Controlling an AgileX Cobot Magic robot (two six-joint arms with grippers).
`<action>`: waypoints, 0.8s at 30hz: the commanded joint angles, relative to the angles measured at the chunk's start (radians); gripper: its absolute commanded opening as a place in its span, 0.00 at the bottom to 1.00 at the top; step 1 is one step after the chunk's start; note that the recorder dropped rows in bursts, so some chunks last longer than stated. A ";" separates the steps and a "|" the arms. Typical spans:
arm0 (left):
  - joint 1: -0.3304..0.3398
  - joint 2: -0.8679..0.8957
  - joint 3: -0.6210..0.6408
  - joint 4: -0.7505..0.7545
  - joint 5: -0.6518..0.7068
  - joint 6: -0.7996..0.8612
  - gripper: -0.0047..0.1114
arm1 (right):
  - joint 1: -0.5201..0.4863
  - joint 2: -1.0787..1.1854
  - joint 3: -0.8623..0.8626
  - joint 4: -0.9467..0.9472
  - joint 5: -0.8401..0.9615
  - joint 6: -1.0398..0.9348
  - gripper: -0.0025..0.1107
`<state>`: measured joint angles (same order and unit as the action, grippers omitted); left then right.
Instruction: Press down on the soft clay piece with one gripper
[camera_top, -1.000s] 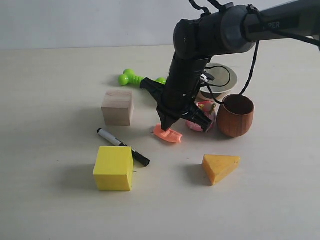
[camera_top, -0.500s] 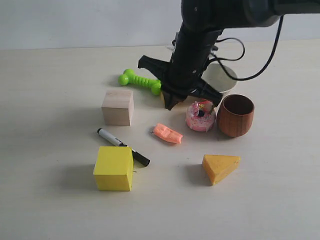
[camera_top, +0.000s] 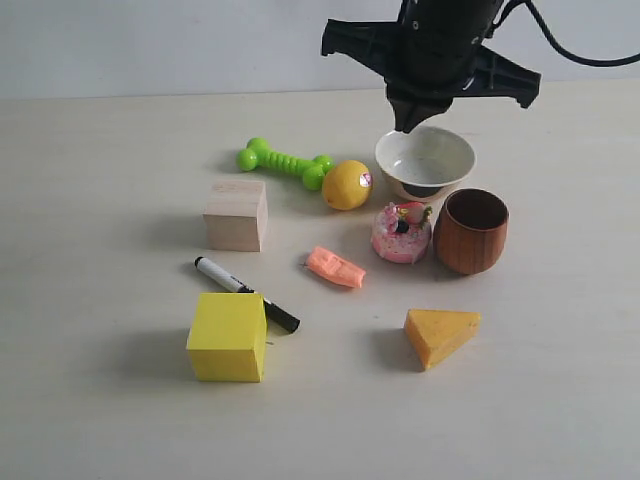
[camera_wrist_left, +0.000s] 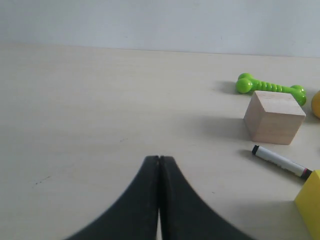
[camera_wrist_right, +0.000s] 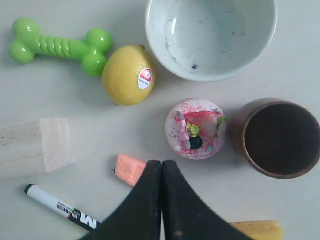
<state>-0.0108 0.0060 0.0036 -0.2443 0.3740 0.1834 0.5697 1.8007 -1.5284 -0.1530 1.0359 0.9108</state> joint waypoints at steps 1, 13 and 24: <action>0.004 -0.006 -0.004 -0.002 -0.009 -0.001 0.04 | -0.001 -0.007 0.005 -0.070 -0.028 -0.007 0.02; 0.004 -0.006 -0.004 -0.002 -0.009 -0.001 0.04 | -0.001 -0.072 0.026 -0.320 0.147 -0.099 0.02; 0.004 -0.006 -0.004 -0.002 -0.009 -0.001 0.04 | -0.045 -0.375 0.293 -0.503 0.022 -0.002 0.02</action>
<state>-0.0108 0.0060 0.0036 -0.2443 0.3740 0.1834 0.5595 1.4992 -1.3045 -0.6175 1.0870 0.8771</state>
